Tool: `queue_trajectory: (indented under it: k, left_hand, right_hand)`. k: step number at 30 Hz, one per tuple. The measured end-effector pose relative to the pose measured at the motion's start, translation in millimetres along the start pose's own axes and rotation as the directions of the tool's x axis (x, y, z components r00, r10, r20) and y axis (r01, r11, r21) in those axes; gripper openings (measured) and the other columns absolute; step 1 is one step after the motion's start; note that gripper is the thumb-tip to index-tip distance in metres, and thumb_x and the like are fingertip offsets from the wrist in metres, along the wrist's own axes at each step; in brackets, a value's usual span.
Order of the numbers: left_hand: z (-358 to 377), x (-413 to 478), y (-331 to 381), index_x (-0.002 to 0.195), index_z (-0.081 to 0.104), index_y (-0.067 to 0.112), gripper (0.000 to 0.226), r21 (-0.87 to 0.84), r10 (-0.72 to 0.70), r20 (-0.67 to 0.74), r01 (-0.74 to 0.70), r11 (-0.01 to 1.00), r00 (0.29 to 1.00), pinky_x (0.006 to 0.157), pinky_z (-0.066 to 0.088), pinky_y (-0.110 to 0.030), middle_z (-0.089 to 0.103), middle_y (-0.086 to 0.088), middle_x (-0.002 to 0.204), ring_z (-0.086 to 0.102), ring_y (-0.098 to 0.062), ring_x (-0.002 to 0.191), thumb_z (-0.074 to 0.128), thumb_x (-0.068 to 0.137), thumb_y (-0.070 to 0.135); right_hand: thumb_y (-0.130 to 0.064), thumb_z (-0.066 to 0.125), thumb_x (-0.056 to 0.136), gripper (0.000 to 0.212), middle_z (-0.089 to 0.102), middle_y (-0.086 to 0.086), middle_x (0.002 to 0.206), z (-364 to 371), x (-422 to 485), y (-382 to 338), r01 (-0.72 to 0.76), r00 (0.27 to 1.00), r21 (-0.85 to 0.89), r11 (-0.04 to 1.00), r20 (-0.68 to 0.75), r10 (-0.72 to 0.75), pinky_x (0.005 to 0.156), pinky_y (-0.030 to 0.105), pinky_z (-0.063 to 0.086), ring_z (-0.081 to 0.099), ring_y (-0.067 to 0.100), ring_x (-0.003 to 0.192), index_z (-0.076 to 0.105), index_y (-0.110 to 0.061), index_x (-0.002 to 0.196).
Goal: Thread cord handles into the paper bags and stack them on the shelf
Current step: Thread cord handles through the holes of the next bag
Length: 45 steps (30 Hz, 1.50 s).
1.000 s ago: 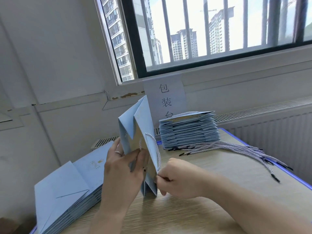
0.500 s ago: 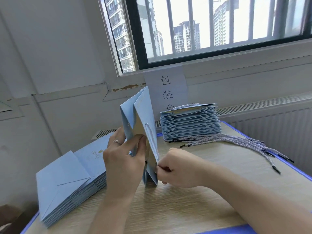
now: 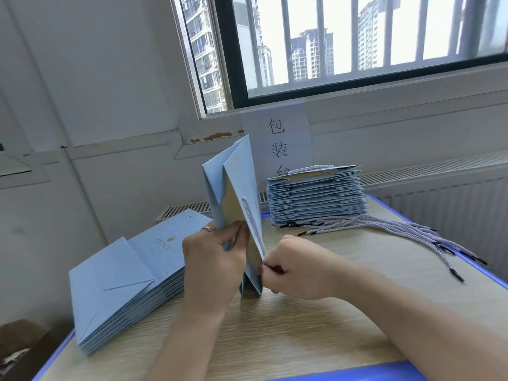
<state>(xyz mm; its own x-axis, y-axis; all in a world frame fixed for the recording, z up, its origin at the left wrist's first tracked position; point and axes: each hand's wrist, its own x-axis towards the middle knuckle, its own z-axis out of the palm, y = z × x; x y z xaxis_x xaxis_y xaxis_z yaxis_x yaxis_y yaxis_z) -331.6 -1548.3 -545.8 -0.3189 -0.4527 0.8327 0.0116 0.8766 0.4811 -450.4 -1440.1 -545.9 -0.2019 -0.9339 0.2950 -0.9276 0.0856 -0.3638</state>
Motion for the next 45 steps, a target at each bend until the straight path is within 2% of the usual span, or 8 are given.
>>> queue_trajectory:
  k: [3,5,11,16,28,33,38,45]
  left_hand:
    - [-1.5,1.0,5.8,0.064,0.073,0.02,0.019,0.046,0.042,-0.029,-0.041,0.998,0.999,0.047,0.028,-0.014,0.043,0.013,0.049,0.037,-0.007,0.05,0.068,0.082,0.017]
    - [-2.0,1.3,7.2,0.062,0.071,0.017,0.021,0.088,0.07,-0.047,-0.066,0.994,0.996,0.048,0.022,-0.015,0.033,0.012,0.051,0.03,-0.006,0.05,0.068,0.082,0.015]
    - [2.3,-0.6,-4.3,0.064,0.072,0.02,0.019,0.04,0.002,-0.005,-0.002,0.999,1.0,0.048,0.038,-0.035,0.051,0.005,0.048,0.034,-0.009,0.049,0.068,0.083,0.02]
    - [1.7,-0.5,-4.5,0.066,0.074,0.019,0.02,0.056,0.016,0.003,-0.016,0.998,1.0,0.046,0.036,-0.025,0.051,0.012,0.047,0.04,-0.011,0.047,0.074,0.084,0.011]
    - [3.2,-1.9,-1.8,0.067,0.076,0.015,0.018,0.06,0.021,-0.005,-0.02,0.998,1.0,0.048,0.036,-0.028,0.055,0.002,0.048,0.044,-0.018,0.051,0.066,0.082,0.019]
    - [-1.4,0.1,3.8,0.063,0.072,0.011,0.022,0.108,0.095,-0.049,-0.089,0.99,0.994,0.048,0.023,-0.01,0.027,0.02,0.046,0.035,-0.005,0.047,0.067,0.084,0.015]
    - [2.6,-1.7,-7.0,0.068,0.075,0.014,0.018,0.081,0.008,-0.007,-0.007,0.997,1.0,0.049,0.035,-0.022,0.056,0.006,0.049,0.042,-0.006,0.05,0.068,0.084,0.017]
    - [1.9,-1.5,-4.5,0.075,0.08,0.02,0.015,0.123,0.01,-0.006,-0.009,0.992,1.0,0.053,0.042,-0.018,0.07,-0.001,0.063,0.056,-0.013,0.055,0.067,0.081,0.025]
  right_hand:
    - [-0.025,0.05,0.091,0.039,0.063,0.019,0.068,0.8,-1.0,0.2,-0.001,1.0,0.001,1.0,0.005,0.001,0.054,0.037,0.045,0.037,0.017,0.05,0.054,0.001,0.063]
    - [-0.025,0.05,0.091,0.038,0.063,0.019,0.068,0.5,-0.9,-0.4,-0.002,1.0,-0.001,1.0,0.005,0.002,0.055,0.037,0.046,0.037,0.016,0.05,0.056,0.001,0.064]
    - [-0.024,0.051,0.091,0.038,0.063,0.019,0.069,-2.7,-1.0,-2.8,-0.003,1.0,0.01,1.0,0.002,0.003,0.055,0.037,0.046,0.038,0.02,0.05,0.055,0.002,0.064]
    - [-0.024,0.051,0.091,0.038,0.066,0.014,0.067,-2.4,-2.1,-2.7,0.005,1.0,0.015,1.0,-0.004,-0.005,0.055,0.037,0.048,0.053,0.029,0.058,0.056,0.0,0.062]
    - [-0.021,0.052,0.091,0.037,0.067,0.013,0.068,-3.9,-1.5,-2.4,0.0,1.0,0.018,1.0,0.026,-0.001,0.054,0.036,0.046,0.042,0.019,0.048,0.056,0.0,0.061]
    - [-0.02,0.053,0.09,0.034,0.061,0.014,0.062,-4.1,-2.6,-3.5,-0.003,1.0,0.029,1.0,0.024,0.002,0.052,0.036,0.044,0.035,0.013,0.046,0.06,0.003,0.065]
    - [-0.022,0.052,0.091,0.036,0.063,0.017,0.066,-3.3,-1.6,-1.3,0.003,1.0,0.007,1.0,0.031,-0.003,0.051,0.036,0.043,0.034,0.012,0.047,0.06,0.004,0.067]
    - [-0.024,0.051,0.091,0.039,0.065,0.02,0.072,-0.3,0.5,1.9,0.017,1.0,0.007,1.0,0.018,-0.017,0.052,0.037,0.045,0.038,0.016,0.05,0.054,0.001,0.062]
